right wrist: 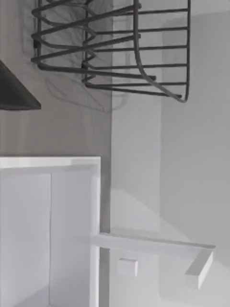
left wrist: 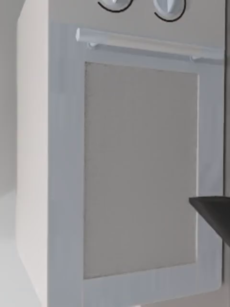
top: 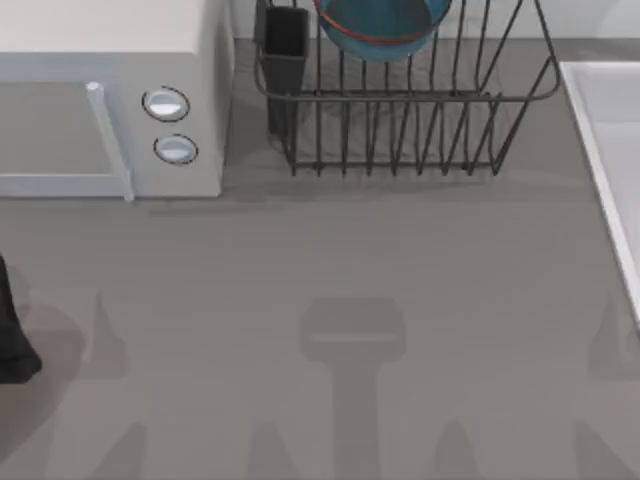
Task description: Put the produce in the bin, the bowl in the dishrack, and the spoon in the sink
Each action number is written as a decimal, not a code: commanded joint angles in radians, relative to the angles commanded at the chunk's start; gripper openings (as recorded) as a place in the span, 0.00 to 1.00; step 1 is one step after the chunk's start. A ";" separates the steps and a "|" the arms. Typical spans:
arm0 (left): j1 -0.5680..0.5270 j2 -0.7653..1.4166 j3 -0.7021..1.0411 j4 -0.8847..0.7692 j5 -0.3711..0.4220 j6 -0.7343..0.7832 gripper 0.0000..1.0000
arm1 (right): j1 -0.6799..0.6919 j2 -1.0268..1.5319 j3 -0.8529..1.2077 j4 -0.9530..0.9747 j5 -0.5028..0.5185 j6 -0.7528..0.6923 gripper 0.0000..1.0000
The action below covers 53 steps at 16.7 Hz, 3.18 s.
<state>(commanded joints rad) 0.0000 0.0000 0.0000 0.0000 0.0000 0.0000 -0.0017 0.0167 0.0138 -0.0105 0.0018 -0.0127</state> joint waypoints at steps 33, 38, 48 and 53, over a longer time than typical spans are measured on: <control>0.000 0.000 0.000 0.000 0.000 0.000 1.00 | -0.381 1.378 0.666 -0.779 0.026 -1.160 1.00; 0.000 0.000 0.000 0.000 0.000 0.000 1.00 | -0.386 1.501 0.548 -0.537 0.026 -1.163 1.00; 0.000 0.000 0.000 0.000 0.000 0.000 1.00 | -0.387 1.516 0.534 -0.512 0.026 -1.164 0.62; 0.000 0.000 0.000 0.000 0.000 0.000 1.00 | -0.387 1.516 0.534 -0.512 0.026 -1.164 0.25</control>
<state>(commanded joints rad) 0.0000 0.0000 0.0000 0.0000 0.0000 0.0000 -0.3890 1.5330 0.5473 -0.5226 0.0277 -1.1768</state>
